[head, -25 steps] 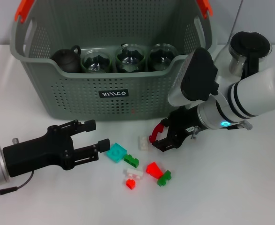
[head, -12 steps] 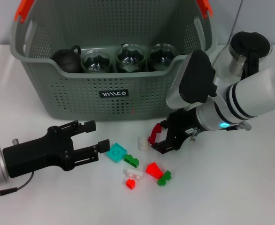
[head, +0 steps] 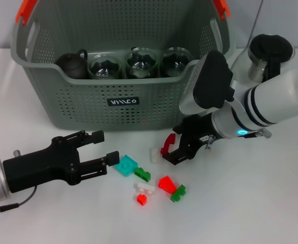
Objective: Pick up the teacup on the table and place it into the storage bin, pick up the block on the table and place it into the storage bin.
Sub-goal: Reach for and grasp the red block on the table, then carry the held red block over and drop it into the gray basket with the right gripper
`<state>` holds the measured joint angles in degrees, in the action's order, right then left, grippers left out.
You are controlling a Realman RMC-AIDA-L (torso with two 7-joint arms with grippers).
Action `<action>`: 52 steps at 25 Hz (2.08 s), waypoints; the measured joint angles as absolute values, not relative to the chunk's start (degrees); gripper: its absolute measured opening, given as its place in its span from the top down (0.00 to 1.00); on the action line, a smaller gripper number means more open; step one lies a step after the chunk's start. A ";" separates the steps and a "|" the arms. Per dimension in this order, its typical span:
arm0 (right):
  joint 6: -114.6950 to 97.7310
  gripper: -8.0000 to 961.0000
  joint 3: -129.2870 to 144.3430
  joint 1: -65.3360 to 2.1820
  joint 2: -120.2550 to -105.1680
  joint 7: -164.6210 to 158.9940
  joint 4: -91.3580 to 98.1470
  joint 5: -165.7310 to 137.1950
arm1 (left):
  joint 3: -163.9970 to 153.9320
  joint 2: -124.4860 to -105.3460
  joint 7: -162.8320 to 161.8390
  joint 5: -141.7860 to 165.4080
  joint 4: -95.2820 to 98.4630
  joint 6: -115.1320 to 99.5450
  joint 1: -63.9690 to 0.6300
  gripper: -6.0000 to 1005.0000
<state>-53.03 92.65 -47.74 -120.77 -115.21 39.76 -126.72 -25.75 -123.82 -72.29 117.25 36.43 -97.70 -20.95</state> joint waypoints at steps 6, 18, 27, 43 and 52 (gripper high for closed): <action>-51.41 0.12 93.05 -48.09 -120.94 -115.09 38.85 -126.68 | -25.75 -123.79 -72.26 117.25 36.36 -97.71 -21.00 0.24; -48.05 0.12 96.87 -48.72 -121.05 -115.17 36.67 -124.18 | -25.69 -123.84 -72.07 117.24 36.30 -97.62 -20.92 0.24; -46.80 0.12 97.73 -48.96 -121.02 -115.24 35.87 -122.92 | -25.66 -123.84 -72.07 117.24 36.20 -97.73 -20.91 0.24; -45.93 0.24 98.13 -49.64 -121.08 -117.13 34.24 -122.70 | -25.67 -123.84 -72.07 117.25 36.21 -97.74 -20.83 0.24; -53.23 0.28 97.90 -44.96 -120.55 -116.94 41.22 -123.07 | -25.63 -123.84 -72.37 117.24 36.57 -98.00 -20.56 0.24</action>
